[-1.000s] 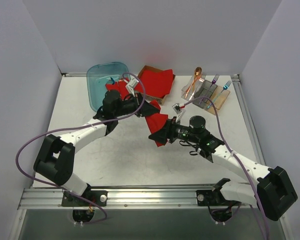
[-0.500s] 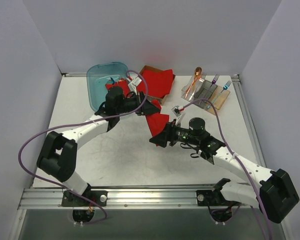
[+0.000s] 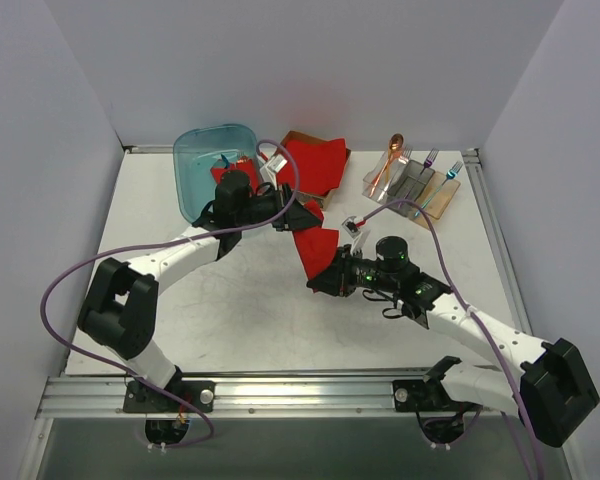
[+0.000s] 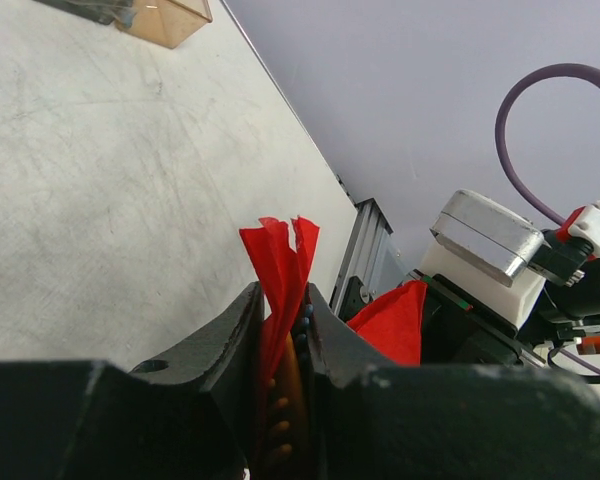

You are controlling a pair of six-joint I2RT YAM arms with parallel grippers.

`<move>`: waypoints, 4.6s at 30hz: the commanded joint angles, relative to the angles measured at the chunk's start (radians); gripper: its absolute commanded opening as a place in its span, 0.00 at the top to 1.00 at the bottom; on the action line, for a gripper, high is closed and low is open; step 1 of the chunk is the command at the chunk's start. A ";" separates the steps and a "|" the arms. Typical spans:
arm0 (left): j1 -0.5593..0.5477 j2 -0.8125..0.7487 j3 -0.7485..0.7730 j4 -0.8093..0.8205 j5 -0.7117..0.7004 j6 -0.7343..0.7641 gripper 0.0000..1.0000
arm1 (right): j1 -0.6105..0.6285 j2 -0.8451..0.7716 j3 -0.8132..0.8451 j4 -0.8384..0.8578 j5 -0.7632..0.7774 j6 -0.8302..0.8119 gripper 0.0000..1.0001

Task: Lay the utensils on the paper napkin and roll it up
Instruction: Roll the napkin.

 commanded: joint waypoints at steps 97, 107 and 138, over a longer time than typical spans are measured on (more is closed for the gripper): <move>-0.017 -0.175 -0.178 0.346 -0.126 -0.052 0.58 | -0.128 0.134 0.140 0.082 -0.039 0.027 1.00; -0.006 -0.142 -0.190 0.429 -0.123 -0.109 0.73 | -0.126 0.137 0.100 0.131 -0.041 0.053 1.00; 0.006 -0.143 -0.097 -0.014 -0.168 0.177 0.60 | -0.124 0.154 0.112 0.111 -0.047 0.036 1.00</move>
